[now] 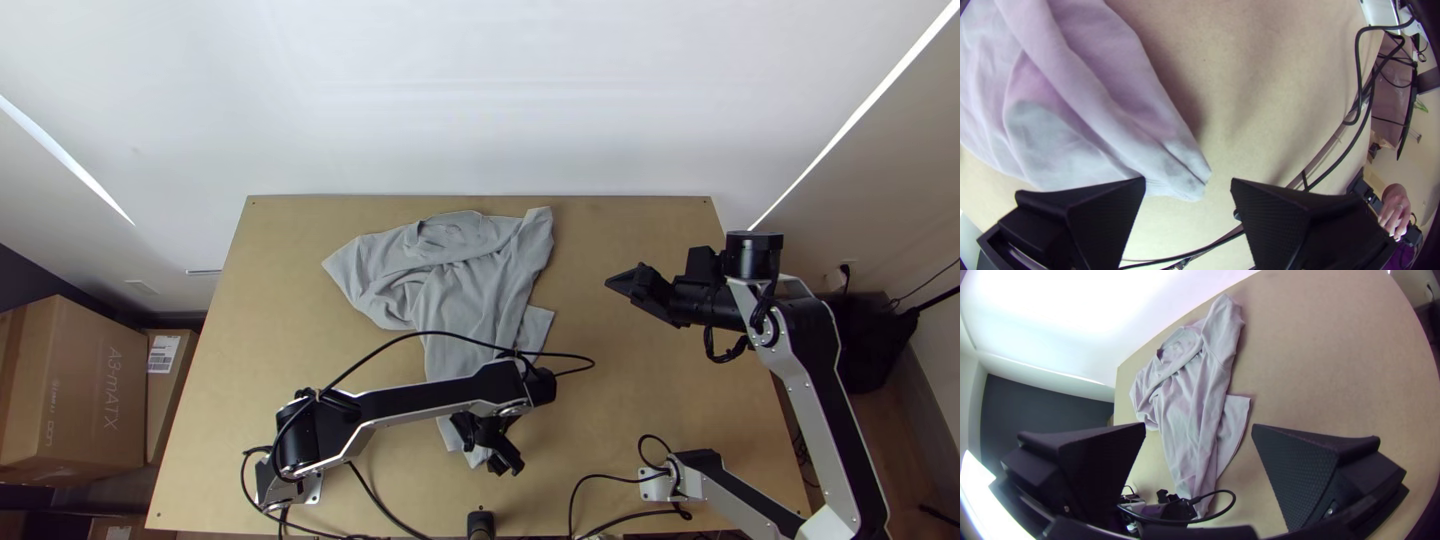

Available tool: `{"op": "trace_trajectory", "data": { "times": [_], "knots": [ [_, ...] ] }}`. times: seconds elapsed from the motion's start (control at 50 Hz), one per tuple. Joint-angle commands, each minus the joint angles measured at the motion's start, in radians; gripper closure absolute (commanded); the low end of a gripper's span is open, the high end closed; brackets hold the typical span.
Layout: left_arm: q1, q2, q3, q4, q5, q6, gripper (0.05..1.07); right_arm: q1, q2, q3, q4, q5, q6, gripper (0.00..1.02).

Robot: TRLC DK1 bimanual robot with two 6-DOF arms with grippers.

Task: Fold the t-shirt

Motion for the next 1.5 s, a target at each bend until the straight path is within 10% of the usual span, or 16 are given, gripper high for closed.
{"op": "trace_trajectory", "data": {
  "times": [0.0,0.1,0.22,0.66,1.28,1.4,1.48],
  "knots": [
    [-0.014,0.027,0.015,-0.008,0.015,-0.015,0.37,-0.024,0.005,-0.037,0.017,-0.014,0.009,0.05],
    [-0.021,0.029,0.006,-0.014,0.015,-0.01,0.41,-0.048,0.032,-0.041,0.029,-0.029,0.002,0.05],
    [-0.019,0.029,0.001,-0.005,-0.004,0.002,1.05,-0.083,0.083,-0.044,0.066,-0.041,-0.008,0.05],
    [0.064,-0.069,0.0,0.002,-0.062,0.042,1.05,-0.044,0.698,0.4,0.139,-0.08,-0.034,0.05],
    [0.309,-0.281,-0.002,0.043,-0.099,0.08,1.05,0.09,1.289,0.897,0.144,0.026,-0.086,0.06],
    [0.338,-0.301,-0.01,0.043,-0.105,0.082,1.05,0.113,1.341,0.931,0.138,0.026,-0.087,0.21],
    [0.348,-0.307,-0.011,0.045,-0.105,0.082,1.05,0.121,1.355,0.934,0.133,0.028,-0.086,0.56]
  ]
}}
